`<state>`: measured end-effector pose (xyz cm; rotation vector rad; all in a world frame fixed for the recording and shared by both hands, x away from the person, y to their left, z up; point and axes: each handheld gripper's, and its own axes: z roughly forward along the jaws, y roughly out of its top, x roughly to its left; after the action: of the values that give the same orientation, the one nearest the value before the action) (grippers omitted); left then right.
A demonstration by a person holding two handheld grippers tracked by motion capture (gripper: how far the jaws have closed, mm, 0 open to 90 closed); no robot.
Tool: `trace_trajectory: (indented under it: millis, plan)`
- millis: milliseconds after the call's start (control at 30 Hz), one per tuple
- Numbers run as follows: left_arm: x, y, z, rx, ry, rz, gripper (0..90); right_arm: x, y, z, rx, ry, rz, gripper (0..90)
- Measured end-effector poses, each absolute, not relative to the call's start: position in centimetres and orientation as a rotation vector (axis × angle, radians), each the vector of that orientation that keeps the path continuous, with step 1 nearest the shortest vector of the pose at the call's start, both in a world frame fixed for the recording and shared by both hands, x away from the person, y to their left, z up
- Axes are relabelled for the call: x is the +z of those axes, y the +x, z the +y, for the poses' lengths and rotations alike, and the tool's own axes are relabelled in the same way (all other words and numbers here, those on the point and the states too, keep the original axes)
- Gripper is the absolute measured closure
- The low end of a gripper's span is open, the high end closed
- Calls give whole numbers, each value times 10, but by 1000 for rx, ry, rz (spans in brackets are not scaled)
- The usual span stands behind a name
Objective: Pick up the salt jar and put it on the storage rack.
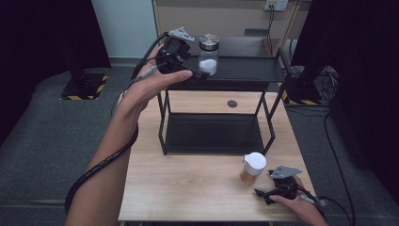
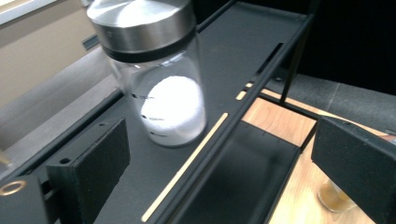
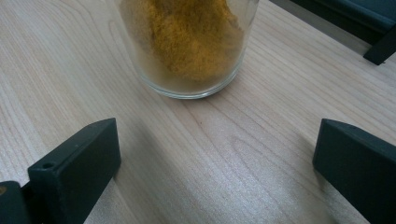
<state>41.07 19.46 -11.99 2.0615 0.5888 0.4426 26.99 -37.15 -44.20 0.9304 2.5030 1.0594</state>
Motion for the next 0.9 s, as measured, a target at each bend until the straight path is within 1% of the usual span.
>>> trace_trajectory:
  millis: [300, 400, 500, 733, 900]
  plan:
    - [-152, 397, 209, 413, 2025, 464, 40, -442, 270, -372, 1062, 930, 2502, 18]
    - [-168, 393, 213, 383, 2011, 431, 40, -442, 270, -372, 1061, 930, 2503, 18]
    - [-185, 389, 210, 368, 2032, 395, 40, -442, 270, -372, 1061, 929, 2502, 18]
    - [-233, 381, 201, 325, 2059, 405, 40, -442, 270, -371, 1060, 933, 2503, 18]
    - [-268, 369, 192, 301, 2098, 409, 40, -442, 270, -372, 1059, 931, 2504, 18]
